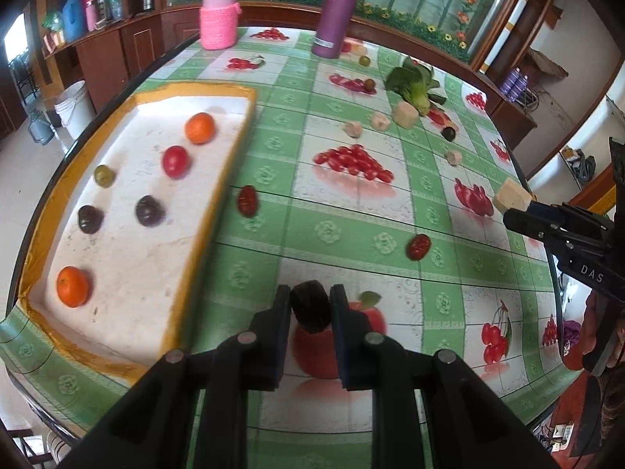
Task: Organize fruits
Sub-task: 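Carry the red date and the wooden block over the tray with both tools, then open the left tool to drop the date while the right tool releases the block, then move both tools back over the table toward the remaining items, then grasp a second red date with the left tool while the right tool grasps a small wooden cube, then carry the red date and the wooden cube over the tray with both tools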
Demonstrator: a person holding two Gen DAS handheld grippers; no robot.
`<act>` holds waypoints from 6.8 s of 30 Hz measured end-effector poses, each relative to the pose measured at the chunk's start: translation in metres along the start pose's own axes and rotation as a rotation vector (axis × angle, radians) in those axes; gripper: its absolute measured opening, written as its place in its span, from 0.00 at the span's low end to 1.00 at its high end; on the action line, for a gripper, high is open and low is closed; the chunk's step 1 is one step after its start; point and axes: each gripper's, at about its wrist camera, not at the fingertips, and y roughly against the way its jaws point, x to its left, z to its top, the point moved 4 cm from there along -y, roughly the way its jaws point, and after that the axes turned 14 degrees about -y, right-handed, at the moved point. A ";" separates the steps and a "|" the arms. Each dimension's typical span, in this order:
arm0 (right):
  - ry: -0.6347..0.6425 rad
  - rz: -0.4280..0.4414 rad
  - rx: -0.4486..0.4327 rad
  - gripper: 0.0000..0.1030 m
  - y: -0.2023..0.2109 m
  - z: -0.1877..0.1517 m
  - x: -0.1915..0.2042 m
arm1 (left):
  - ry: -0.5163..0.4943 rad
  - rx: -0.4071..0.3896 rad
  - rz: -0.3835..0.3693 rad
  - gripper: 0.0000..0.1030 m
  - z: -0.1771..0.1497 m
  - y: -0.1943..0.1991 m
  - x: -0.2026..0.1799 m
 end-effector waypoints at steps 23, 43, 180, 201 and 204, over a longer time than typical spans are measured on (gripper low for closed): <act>0.200 0.158 0.056 0.30 -0.078 0.056 0.169 | 0.225 0.017 0.110 0.22 -0.039 0.009 0.135; 0.350 0.106 0.154 0.30 -0.168 0.057 0.222 | 0.239 0.067 0.117 0.22 -0.030 -0.022 0.158; 0.181 0.161 0.013 0.16 -0.065 0.057 0.178 | 0.165 0.014 0.146 0.25 -0.016 0.012 0.130; 0.277 0.178 0.165 0.16 -0.193 0.090 0.264 | 0.243 0.105 0.176 0.25 -0.025 -0.024 0.209; 0.301 0.172 0.177 0.16 -0.201 0.086 0.269 | 0.250 0.119 0.179 0.25 -0.027 -0.030 0.211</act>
